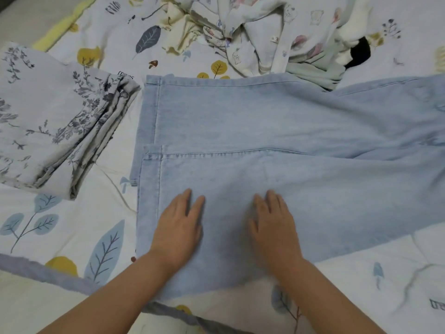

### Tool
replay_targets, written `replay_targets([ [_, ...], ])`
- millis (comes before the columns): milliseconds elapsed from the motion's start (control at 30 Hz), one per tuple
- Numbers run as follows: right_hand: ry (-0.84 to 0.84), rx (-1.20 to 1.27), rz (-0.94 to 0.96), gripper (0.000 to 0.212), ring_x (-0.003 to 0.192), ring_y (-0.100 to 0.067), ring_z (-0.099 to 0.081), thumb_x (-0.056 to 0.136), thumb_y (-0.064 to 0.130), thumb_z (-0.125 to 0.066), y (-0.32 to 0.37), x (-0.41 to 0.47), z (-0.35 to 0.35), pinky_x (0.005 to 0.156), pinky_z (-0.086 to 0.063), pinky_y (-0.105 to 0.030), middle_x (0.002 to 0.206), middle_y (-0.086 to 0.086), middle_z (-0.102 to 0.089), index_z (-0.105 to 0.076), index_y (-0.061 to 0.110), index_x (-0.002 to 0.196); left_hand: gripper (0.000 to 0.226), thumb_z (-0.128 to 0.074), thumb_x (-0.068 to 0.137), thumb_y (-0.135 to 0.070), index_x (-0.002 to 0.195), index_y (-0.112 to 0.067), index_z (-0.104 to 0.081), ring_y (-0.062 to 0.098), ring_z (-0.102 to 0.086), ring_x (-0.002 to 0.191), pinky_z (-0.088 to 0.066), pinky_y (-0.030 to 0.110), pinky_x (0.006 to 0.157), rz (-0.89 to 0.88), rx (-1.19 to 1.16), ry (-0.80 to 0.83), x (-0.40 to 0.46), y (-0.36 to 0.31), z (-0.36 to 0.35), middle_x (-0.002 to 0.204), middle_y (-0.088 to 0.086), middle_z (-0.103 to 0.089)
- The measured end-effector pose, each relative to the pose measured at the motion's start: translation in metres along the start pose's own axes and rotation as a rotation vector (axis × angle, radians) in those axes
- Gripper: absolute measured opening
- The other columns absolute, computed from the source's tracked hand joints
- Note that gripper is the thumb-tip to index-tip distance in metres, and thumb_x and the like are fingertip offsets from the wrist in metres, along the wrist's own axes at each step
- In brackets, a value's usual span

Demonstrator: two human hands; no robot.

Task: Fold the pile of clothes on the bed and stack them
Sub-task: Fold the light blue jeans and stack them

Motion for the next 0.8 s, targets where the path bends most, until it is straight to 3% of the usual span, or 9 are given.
replay_targets([
  [67,0.089,-0.075,-0.107,0.056,0.145,-0.026,-0.004,0.1,0.031,-0.027,-0.03,0.002,-0.011,0.115,-0.013,-0.035,0.157,-0.013,0.0,-0.006,0.018,0.15,0.063,-0.039,0.096,-0.033,0.15,-0.015,-0.011,0.036,-0.01,0.143,-0.013,0.039,0.116,0.012,0.089,0.19,0.004,-0.006,-0.027,0.156,0.02,-0.003],
  [100,0.116,-0.09,-0.101,0.055,0.145,-0.026,-0.004,0.101,0.029,-0.026,-0.035,0.0,-0.015,0.115,-0.012,-0.036,0.157,-0.014,0.0,-0.005,0.017,0.15,0.061,-0.032,0.098,-0.036,0.15,-0.019,-0.006,0.032,-0.006,0.144,-0.011,0.037,0.116,0.039,0.122,0.251,0.004,-0.007,-0.033,0.157,0.015,0.001],
  [167,0.175,-0.101,-0.049,0.053,0.144,-0.024,-0.01,0.1,0.024,-0.028,-0.035,-0.007,-0.019,0.113,-0.016,-0.036,0.156,-0.013,-0.007,-0.01,0.016,0.149,0.053,-0.033,0.097,-0.038,0.146,-0.02,-0.021,0.029,-0.02,0.14,-0.025,0.036,0.11,0.066,0.142,0.289,0.01,-0.013,-0.03,0.154,0.013,-0.014],
  [233,0.209,-0.113,0.004,0.048,0.135,-0.021,-0.026,0.096,0.019,-0.035,-0.035,-0.013,-0.014,0.105,-0.028,-0.034,0.147,-0.012,-0.027,-0.025,0.015,0.142,0.038,-0.035,0.096,-0.035,0.129,-0.017,-0.042,0.027,-0.041,0.125,-0.039,0.034,0.096,0.036,0.127,0.314,0.018,-0.026,-0.02,0.138,0.011,-0.039],
  [300,0.284,-0.076,0.009,0.039,0.125,-0.022,-0.038,0.093,0.014,-0.038,-0.038,-0.016,-0.007,0.098,-0.036,-0.033,0.135,-0.01,-0.041,-0.039,0.012,0.133,0.032,-0.036,0.096,-0.032,0.121,-0.015,-0.049,0.027,-0.05,0.117,-0.041,0.033,0.091,-0.016,0.1,0.364,0.025,-0.04,-0.011,0.128,0.009,-0.05],
  [367,0.376,-0.018,-0.025,0.036,0.122,-0.024,-0.045,0.094,0.014,-0.039,-0.047,-0.02,0.001,0.098,-0.038,-0.033,0.133,-0.011,-0.046,-0.046,0.011,0.129,0.033,-0.038,0.096,-0.031,0.124,-0.018,-0.05,0.024,-0.051,0.118,-0.039,0.029,0.092,-0.056,0.078,0.392,0.034,-0.056,0.001,0.128,0.007,-0.053],
  [467,0.43,0.036,-0.034,0.039,0.127,-0.022,-0.044,0.097,0.017,-0.037,-0.061,-0.024,0.024,0.103,-0.034,-0.03,0.14,-0.009,-0.045,-0.042,0.014,0.136,0.033,-0.038,0.096,-0.03,0.125,-0.019,-0.049,0.022,-0.05,0.118,-0.039,0.026,0.091,-0.097,0.05,0.357,0.049,-0.084,0.026,0.128,0.005,-0.054],
  [800,0.356,-0.016,-0.125,0.037,0.12,-0.026,-0.048,0.097,0.021,-0.037,-0.179,-0.025,0.117,0.093,-0.039,-0.029,0.133,-0.011,-0.049,-0.045,0.013,0.132,0.031,-0.037,0.096,-0.03,0.122,-0.02,-0.052,0.021,-0.052,0.113,-0.04,0.027,0.089,-0.181,-0.038,0.308,0.082,-0.213,0.071,0.122,0.002,-0.058],
])
Point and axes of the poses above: each hand's wrist, its own x-axis towards the middle knuckle, its own z-axis out of the back of the hand, y = z × x, the point moved 10 cm from there along x, towards the middle knuckle
